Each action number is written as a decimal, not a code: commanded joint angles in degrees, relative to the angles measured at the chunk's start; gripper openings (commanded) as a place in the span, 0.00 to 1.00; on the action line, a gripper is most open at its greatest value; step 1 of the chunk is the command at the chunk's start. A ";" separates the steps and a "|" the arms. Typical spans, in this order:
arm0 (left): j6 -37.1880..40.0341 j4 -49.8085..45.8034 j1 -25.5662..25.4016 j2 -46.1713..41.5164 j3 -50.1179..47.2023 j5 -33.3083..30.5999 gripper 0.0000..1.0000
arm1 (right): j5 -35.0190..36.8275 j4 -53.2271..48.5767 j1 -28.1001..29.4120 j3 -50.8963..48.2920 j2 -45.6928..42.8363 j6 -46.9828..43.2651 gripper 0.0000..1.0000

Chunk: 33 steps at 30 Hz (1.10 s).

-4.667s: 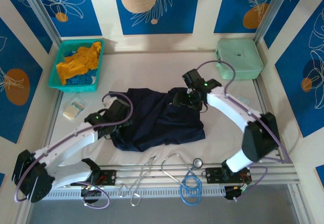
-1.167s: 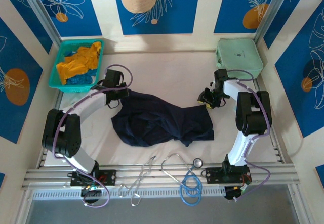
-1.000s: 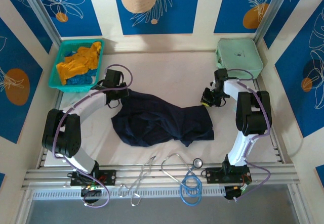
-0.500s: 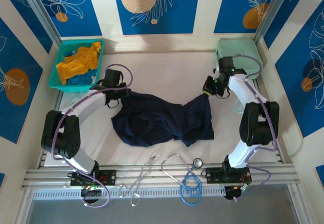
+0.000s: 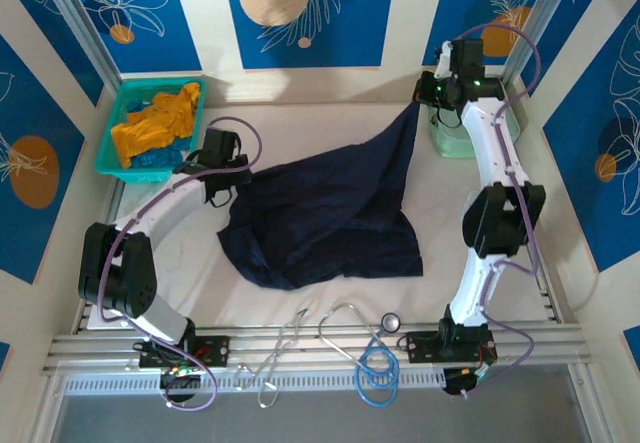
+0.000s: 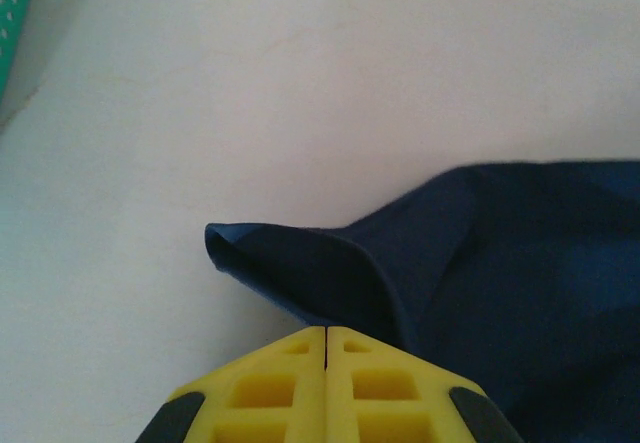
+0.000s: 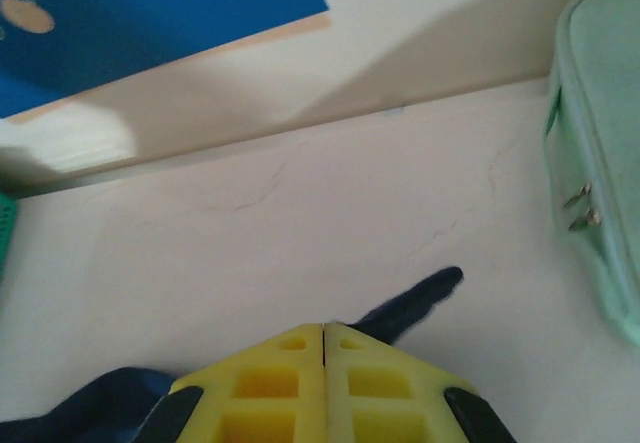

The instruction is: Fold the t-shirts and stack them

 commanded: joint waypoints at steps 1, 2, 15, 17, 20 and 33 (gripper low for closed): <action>2.26 -0.35 1.08 0.41 2.57 -3.53 0.00 | 3.70 -0.29 -0.59 6.93 6.30 -3.08 0.00; 2.67 -0.18 1.26 0.65 2.98 -4.05 0.00 | 3.20 -0.31 -0.60 9.09 8.23 -2.81 0.00; 7.36 7.01 2.02 8.53 9.38 -7.26 0.00 | 0.14 0.00 0.72 34.67 23.13 -2.02 0.00; 8.24 10.64 2.29 10.90 10.20 -9.22 0.00 | 0.04 0.67 0.78 35.44 23.36 -1.97 0.00; 9.34 15.51 2.82 15.96 12.60 -14.13 0.00 | 1.20 1.44 0.79 34.17 23.47 -1.77 0.00; -0.18 1.98 3.78 22.14 17.72 -11.54 0.99 | 5.22 -9.04 1.02 32.67 26.23 -0.03 0.63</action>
